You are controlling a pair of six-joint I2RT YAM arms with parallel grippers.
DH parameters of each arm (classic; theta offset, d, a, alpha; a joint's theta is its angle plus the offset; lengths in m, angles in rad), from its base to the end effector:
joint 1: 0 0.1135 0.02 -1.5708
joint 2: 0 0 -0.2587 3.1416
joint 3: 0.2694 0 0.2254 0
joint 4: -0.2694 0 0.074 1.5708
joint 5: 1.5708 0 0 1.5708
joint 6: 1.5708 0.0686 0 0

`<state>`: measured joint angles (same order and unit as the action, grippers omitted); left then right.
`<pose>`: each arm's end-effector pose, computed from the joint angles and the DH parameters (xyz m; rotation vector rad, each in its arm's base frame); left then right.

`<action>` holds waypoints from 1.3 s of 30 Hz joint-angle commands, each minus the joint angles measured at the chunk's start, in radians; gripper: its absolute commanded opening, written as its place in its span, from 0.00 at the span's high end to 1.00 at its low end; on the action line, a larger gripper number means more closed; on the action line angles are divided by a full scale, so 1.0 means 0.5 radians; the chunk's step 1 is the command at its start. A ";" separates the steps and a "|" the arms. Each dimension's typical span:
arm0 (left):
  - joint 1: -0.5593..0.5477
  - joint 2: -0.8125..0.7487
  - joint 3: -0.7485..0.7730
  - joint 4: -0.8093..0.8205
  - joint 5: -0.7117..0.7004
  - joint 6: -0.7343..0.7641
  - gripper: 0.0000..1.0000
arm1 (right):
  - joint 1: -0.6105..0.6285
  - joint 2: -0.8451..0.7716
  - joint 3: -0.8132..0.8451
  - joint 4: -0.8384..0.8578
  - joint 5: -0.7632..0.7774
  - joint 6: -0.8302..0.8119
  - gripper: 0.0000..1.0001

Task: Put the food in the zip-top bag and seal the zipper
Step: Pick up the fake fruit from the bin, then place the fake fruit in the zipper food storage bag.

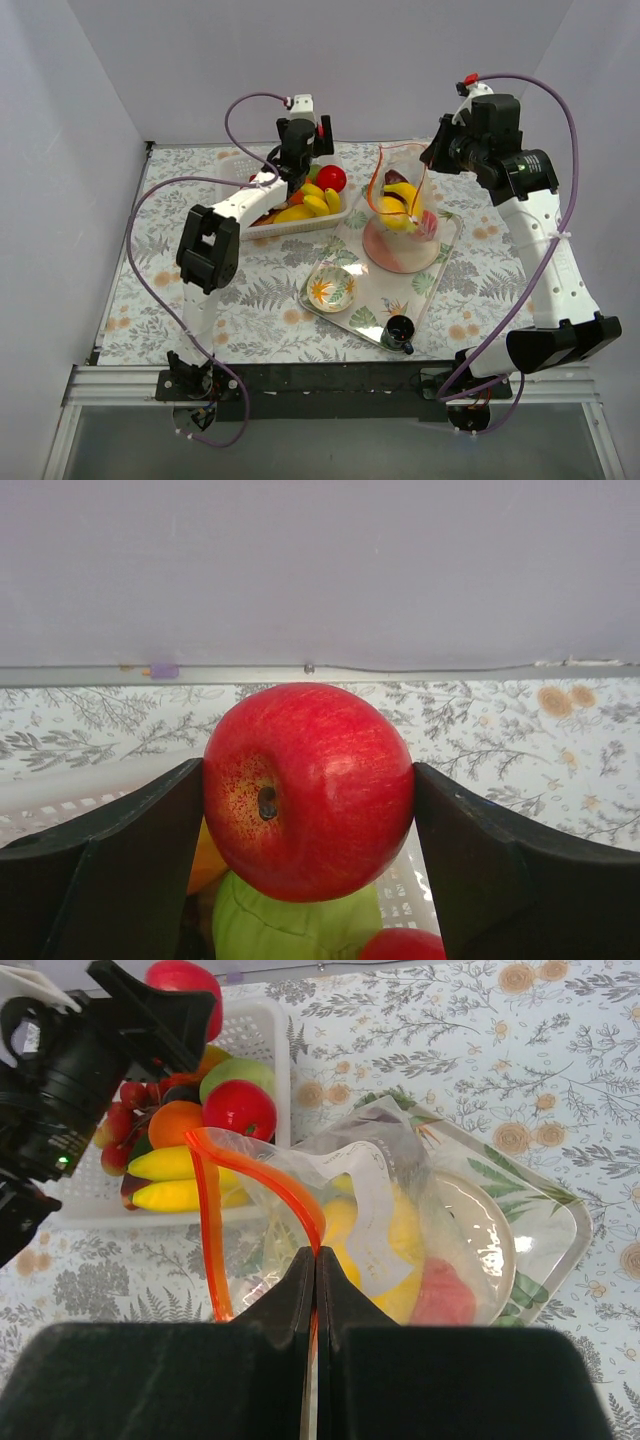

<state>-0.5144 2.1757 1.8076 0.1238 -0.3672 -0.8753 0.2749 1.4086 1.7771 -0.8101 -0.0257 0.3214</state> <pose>0.4695 -0.2370 0.2707 -0.5891 1.7511 -0.6539 0.2769 0.0799 0.4421 0.0308 2.0354 0.4037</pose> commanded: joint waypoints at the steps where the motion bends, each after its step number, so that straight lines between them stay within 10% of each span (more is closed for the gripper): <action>1: -0.011 -0.359 -0.068 0.072 -0.042 0.005 0.41 | -0.007 -0.031 -0.023 0.138 0.009 -0.005 0.99; 18: -0.397 -1.403 -0.740 -0.383 0.648 -0.753 0.42 | -0.010 0.012 -0.118 0.157 0.039 0.075 0.99; 27: -0.757 -1.180 -0.658 -0.422 0.480 -0.980 0.41 | -0.004 -0.025 -0.179 0.144 -0.004 0.161 0.99; 39: -0.794 -0.814 -0.296 -0.490 0.424 -1.004 0.02 | -0.007 -0.090 -0.210 0.135 -0.065 0.204 0.99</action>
<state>-0.9062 1.8130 1.5787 -0.1211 -0.1299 -1.3766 0.2749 1.4063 1.6711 -0.7898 -0.0452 0.4152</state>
